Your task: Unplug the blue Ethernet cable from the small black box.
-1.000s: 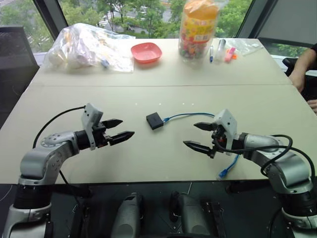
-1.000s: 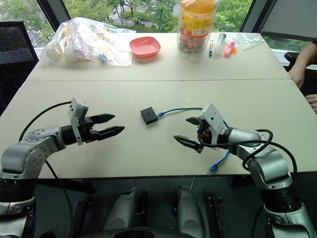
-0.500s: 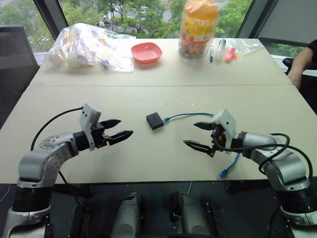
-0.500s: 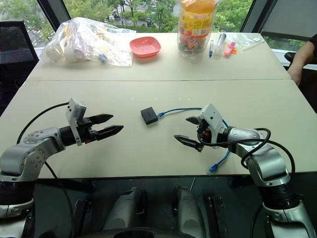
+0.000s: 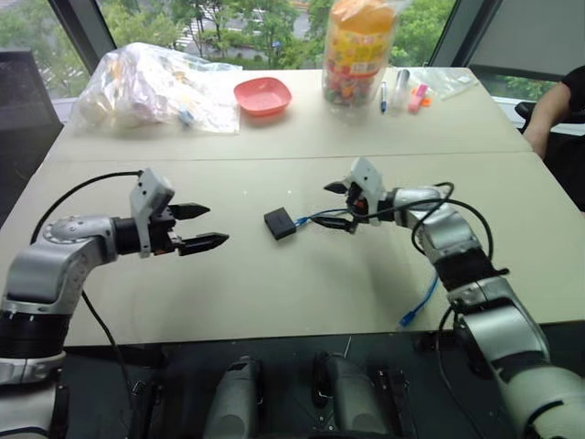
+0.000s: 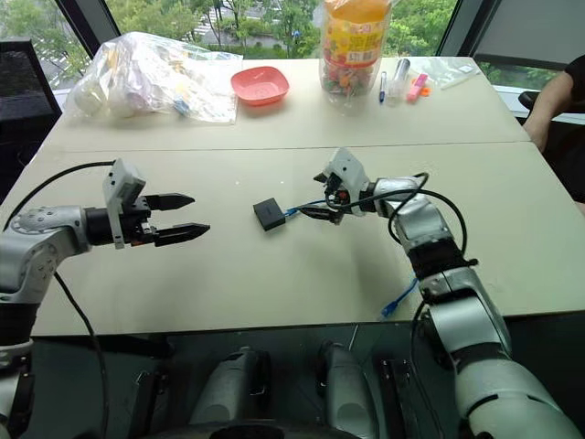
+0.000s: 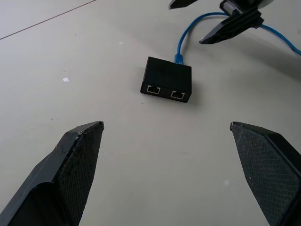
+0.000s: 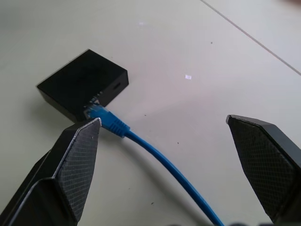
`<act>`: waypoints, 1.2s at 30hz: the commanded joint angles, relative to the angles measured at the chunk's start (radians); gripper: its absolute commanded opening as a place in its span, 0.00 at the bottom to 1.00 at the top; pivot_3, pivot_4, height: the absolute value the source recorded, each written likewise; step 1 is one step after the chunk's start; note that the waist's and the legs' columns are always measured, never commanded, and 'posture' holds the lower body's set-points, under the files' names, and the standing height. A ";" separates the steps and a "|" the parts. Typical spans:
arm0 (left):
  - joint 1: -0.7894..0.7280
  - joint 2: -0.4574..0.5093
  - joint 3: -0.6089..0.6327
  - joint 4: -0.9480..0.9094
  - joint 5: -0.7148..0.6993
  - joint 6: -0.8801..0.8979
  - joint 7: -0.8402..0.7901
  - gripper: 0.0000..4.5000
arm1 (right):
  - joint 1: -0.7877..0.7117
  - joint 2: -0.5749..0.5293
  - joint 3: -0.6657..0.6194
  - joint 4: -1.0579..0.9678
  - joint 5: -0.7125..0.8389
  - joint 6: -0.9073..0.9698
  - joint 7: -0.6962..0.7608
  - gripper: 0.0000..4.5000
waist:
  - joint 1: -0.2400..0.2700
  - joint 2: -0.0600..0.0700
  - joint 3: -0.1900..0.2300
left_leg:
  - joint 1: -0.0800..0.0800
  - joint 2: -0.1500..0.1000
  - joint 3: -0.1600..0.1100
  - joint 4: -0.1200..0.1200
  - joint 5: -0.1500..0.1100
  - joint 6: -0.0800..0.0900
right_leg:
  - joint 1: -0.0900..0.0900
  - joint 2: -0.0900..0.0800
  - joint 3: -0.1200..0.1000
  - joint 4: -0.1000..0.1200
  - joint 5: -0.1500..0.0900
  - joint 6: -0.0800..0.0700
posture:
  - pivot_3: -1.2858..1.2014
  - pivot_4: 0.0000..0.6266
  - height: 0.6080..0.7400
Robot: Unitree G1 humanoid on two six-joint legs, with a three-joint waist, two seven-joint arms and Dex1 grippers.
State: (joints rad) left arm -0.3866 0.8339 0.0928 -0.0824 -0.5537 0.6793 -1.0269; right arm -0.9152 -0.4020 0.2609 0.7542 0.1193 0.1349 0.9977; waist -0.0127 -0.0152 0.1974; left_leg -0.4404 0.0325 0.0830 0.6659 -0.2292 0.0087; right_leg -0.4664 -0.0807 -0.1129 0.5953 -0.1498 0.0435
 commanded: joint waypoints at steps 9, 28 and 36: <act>0.147 -0.019 0.063 -0.168 -0.007 0.000 0.098 1.00 | -0.187 0.128 0.084 0.496 -0.236 -0.297 0.164 0.47 | -0.004 0.000 0.000 | 0.011 0.001 -0.001 0.000 0.000 -0.001 | 0.009 -0.001 0.001 0.001 -0.003 0.000 | 0.52 0.24 1.00; -0.448 -0.226 0.008 0.651 0.023 -0.110 -0.133 1.00 | -0.130 -0.067 0.073 0.122 -0.516 -0.830 -0.421 0.00 | 0.005 0.000 0.000 | 0.010 0.000 0.005 -0.001 0.003 -0.004 | 0.006 -0.001 0.002 0.002 0.000 0.001 | 0.52 0.24 1.00; -0.797 -0.357 0.016 1.183 0.130 -0.273 -0.251 1.00 | -0.095 -0.092 0.048 0.008 -0.523 -0.783 -0.482 0.00 | -0.008 0.000 0.000 | 0.010 0.000 0.006 -0.001 0.003 -0.004 | 0.006 0.000 0.002 0.003 -0.001 0.003 | 0.52 0.24 1.00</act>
State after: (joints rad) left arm -1.1390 0.4739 0.0924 1.0553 -0.4425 0.4446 -1.2519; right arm -1.0008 -0.4880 0.3374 0.8169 -0.4178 -0.6542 0.5362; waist -0.0204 -0.0151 0.1978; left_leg -0.4305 0.0321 0.0890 0.6646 -0.2262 0.0050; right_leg -0.4600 -0.0811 -0.1111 0.5979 -0.1506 0.0461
